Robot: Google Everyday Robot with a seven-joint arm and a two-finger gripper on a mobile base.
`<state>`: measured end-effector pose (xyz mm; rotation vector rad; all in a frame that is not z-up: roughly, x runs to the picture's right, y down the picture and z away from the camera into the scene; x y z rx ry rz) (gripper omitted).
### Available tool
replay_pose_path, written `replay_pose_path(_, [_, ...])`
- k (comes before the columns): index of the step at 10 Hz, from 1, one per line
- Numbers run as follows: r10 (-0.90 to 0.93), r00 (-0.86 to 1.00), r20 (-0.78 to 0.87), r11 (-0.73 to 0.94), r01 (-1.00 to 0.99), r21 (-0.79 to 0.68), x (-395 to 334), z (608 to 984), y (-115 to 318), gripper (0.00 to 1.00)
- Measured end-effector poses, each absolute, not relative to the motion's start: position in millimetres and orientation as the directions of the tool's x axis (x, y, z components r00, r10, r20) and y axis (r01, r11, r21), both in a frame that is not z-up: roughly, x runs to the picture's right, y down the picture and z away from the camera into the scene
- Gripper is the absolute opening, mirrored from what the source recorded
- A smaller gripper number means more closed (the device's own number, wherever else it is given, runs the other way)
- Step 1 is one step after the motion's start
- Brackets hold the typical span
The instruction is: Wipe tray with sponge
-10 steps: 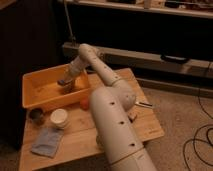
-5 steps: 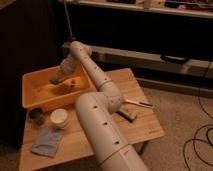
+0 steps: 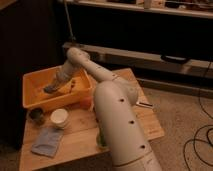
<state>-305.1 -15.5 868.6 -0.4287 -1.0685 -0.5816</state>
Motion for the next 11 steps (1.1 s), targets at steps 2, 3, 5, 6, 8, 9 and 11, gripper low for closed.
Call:
replay_pose_path(2, [-0.222,0.356,0.908,0.787,0.615,-0.049,-282,863,-11,0.09])
replay_pose_path(3, [-0.211,0.359,0.909,0.8,0.598,-0.051,-265,864,-13,0.09])
replay_pose_path(5, [-0.196,0.368,0.909,0.814,0.577,-0.058,-253,866,-15,0.09])
replay_pose_path(6, [-0.188,0.378,0.906,0.818,0.571,-0.068,-256,869,-16,0.09])
replay_pose_path(8, [-0.175,0.425,0.888,0.834,0.543,-0.095,-253,884,-32,0.09])
replay_pose_path(9, [-0.175,0.448,0.877,0.841,0.531,-0.103,-250,893,-45,0.09])
replay_pose_path(11, [-0.172,0.491,0.854,0.852,0.509,-0.121,-262,915,-72,0.09])
